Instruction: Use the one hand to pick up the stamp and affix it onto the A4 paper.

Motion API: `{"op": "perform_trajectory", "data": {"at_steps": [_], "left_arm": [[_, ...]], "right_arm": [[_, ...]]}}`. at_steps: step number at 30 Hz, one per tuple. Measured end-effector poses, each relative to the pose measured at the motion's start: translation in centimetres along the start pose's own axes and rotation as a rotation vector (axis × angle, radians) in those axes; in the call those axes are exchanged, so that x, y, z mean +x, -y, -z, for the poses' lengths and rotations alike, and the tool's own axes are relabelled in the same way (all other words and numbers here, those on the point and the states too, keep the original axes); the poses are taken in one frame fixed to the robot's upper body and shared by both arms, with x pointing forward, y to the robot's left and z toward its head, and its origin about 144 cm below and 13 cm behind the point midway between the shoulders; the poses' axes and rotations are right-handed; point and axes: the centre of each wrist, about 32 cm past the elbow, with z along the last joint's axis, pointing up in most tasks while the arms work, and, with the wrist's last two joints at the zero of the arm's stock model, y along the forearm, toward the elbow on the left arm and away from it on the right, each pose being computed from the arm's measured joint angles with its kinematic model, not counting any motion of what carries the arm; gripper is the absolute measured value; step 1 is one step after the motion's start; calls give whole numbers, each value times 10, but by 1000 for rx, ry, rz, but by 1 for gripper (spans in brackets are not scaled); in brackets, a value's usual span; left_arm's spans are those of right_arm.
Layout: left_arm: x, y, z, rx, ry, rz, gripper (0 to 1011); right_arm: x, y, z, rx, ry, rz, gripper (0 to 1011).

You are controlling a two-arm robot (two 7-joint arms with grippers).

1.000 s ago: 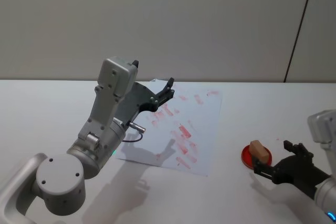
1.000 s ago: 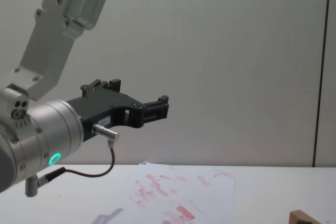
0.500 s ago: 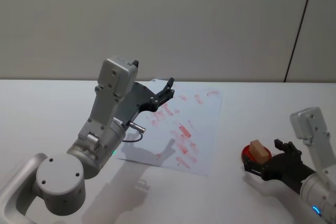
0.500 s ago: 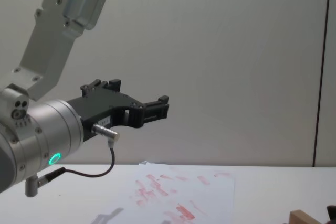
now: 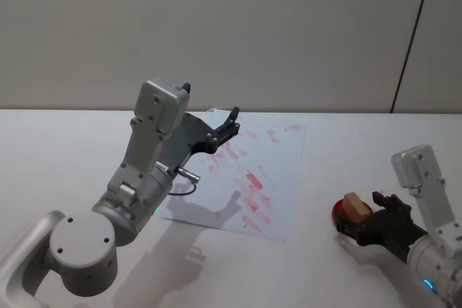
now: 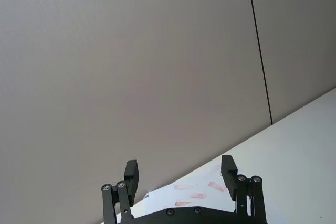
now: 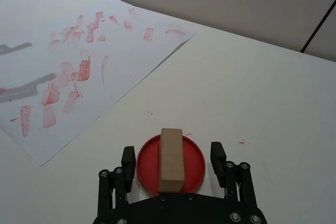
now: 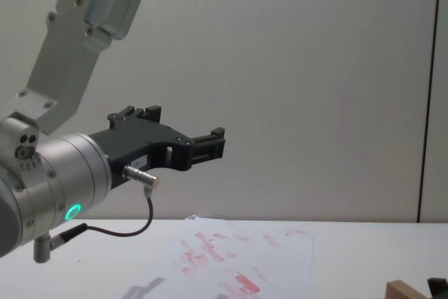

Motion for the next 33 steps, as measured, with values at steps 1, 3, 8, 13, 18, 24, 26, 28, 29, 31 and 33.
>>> {"op": "perform_trajectory", "data": {"at_steps": [1,3,8,13,18,24,26,28,29,31,33], "left_arm": [[0,0,0,0,0,0,1002],[0,0,0,0,0,0,1002],[0,0,0,0,0,0,1002],[0,0,0,0,0,0,1003],[0,0,0,0,0,0,1002],[0,0,0,0,0,0,1002],[0,0,0,0,0,0,1002],[0,0,0,0,0,0,1003],[0,0,0,0,0,0,1002],[0,0,0,0,0,0,1002],[0,0,0,0,0,0,1002]], "right_arm": [[0,0,0,-1,1,1,858],[0,-1,0,-2,1,2,831],[0,-2,0,-4,2,4,654],[0,-3,-1,-6,3,5,517],[-1,-3,-1,-7,3,6,375],[-1,-4,-1,-8,3,6,219],[-1,-4,-1,-8,3,7,219],[-1,-4,-1,-8,4,7,219],[-1,-4,-1,-8,4,7,219],[-1,-4,-1,-8,4,7,220],[0,-4,-1,-11,7,7,220]]}}
